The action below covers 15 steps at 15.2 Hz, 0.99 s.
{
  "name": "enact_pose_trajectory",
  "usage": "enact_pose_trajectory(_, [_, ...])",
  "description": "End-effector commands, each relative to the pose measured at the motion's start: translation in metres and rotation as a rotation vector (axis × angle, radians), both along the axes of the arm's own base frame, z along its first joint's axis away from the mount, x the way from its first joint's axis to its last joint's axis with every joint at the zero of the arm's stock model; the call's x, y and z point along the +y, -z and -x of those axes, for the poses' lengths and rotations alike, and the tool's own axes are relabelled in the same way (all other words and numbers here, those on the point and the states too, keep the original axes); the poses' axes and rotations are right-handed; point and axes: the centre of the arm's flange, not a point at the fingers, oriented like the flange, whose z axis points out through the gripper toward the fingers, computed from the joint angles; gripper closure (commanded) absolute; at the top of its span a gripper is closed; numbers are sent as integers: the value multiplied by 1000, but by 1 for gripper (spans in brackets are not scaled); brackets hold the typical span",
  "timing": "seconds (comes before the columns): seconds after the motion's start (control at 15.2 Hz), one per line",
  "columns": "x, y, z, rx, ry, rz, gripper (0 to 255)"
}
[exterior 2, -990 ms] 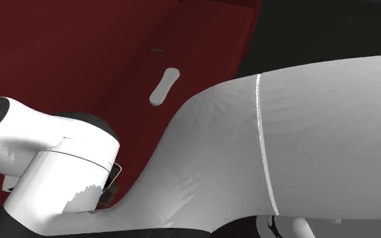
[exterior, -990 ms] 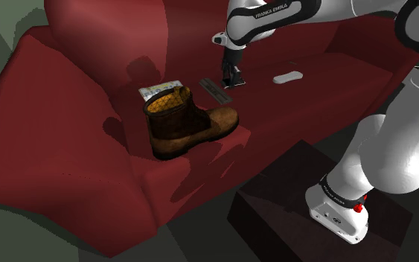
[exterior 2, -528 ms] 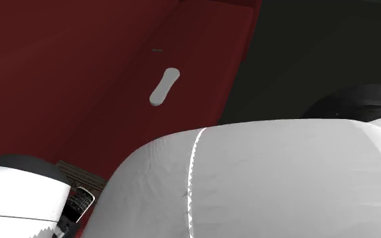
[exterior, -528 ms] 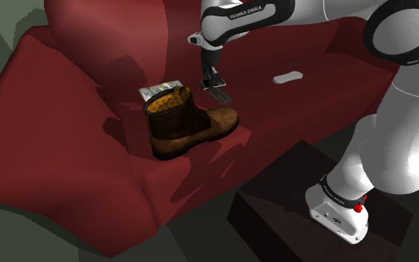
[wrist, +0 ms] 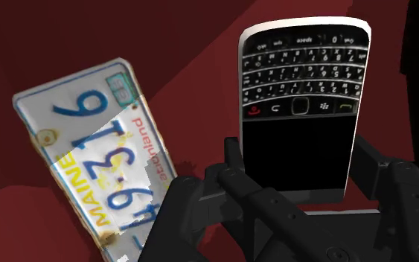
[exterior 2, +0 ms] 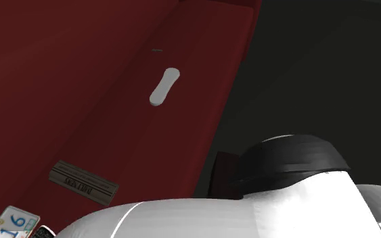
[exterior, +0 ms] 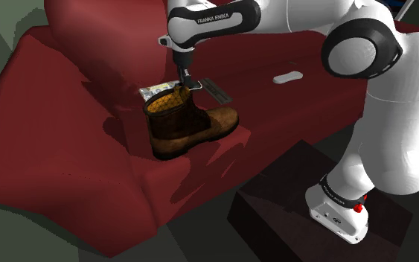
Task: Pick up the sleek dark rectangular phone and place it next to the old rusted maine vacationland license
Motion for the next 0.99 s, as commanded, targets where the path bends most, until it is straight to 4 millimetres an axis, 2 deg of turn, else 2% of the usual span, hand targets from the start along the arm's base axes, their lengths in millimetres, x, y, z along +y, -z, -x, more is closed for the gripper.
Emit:
enact_pose_trajectory(0.0, [22, 1, -8, 1, 1, 0, 255])
enact_pose_trajectory(0.07, [34, 1, -13, 1, 1, 0, 255])
enact_pose_trajectory(0.13, [37, 1, -14, 1, 1, 0, 255])
enact_pose_trajectory(0.92, [37, 64, -14, 1, 1, 0, 255])
